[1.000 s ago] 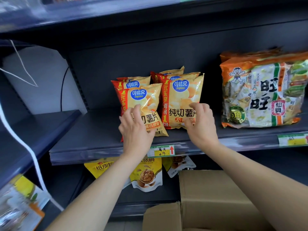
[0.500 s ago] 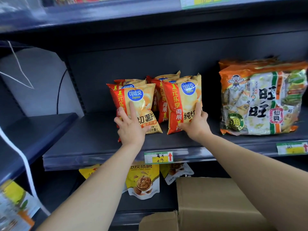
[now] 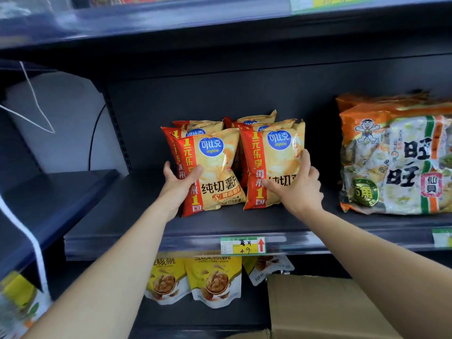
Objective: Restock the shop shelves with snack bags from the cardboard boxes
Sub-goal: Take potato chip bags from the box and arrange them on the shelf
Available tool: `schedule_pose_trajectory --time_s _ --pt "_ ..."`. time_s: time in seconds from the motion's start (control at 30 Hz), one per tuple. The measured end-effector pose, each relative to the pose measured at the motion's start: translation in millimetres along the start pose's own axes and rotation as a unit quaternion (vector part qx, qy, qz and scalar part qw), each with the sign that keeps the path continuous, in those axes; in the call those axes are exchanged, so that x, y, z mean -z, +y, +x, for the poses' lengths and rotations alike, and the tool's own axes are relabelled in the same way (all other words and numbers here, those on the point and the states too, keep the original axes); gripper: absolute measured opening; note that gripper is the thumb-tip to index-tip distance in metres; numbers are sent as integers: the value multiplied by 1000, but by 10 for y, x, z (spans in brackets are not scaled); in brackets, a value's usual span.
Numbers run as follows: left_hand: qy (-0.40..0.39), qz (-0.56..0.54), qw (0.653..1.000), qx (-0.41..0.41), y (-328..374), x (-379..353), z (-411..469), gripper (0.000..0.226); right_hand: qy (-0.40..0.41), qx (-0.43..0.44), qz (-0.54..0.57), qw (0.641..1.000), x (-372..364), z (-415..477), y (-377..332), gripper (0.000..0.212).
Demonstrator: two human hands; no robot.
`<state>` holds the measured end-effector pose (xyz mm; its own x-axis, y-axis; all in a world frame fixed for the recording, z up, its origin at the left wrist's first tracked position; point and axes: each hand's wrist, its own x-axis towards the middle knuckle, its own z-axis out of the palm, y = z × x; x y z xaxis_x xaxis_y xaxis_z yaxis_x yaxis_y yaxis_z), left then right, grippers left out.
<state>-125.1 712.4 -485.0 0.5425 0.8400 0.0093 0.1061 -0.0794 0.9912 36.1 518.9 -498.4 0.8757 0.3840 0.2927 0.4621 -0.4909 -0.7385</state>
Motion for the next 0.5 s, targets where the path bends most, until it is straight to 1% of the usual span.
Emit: schedule_pose_trajectory --time_s 0.1,0.13,0.23,0.33,0.43,0.5 --pt "-48 -45 998 1 13 16 121 123 8 -17 -26 999 -21 8 -46 114" --pt "-61 -50 997 -2 15 11 146 121 8 -21 -30 999 -31 16 -56 115" --pt "-99 -58 993 -2 20 8 241 97 9 -27 -39 999 -29 19 -70 118" --pt "-159 -53 986 5 59 8 318 77 9 -26 -25 999 0 2 -40 117" --pt "-200 -46 979 11 60 -21 366 70 4 -23 19 1000 -4 -1 8 116" --pt "-193 -62 979 9 29 -35 371 67 -20 -16 69 997 -24 14 15 117"
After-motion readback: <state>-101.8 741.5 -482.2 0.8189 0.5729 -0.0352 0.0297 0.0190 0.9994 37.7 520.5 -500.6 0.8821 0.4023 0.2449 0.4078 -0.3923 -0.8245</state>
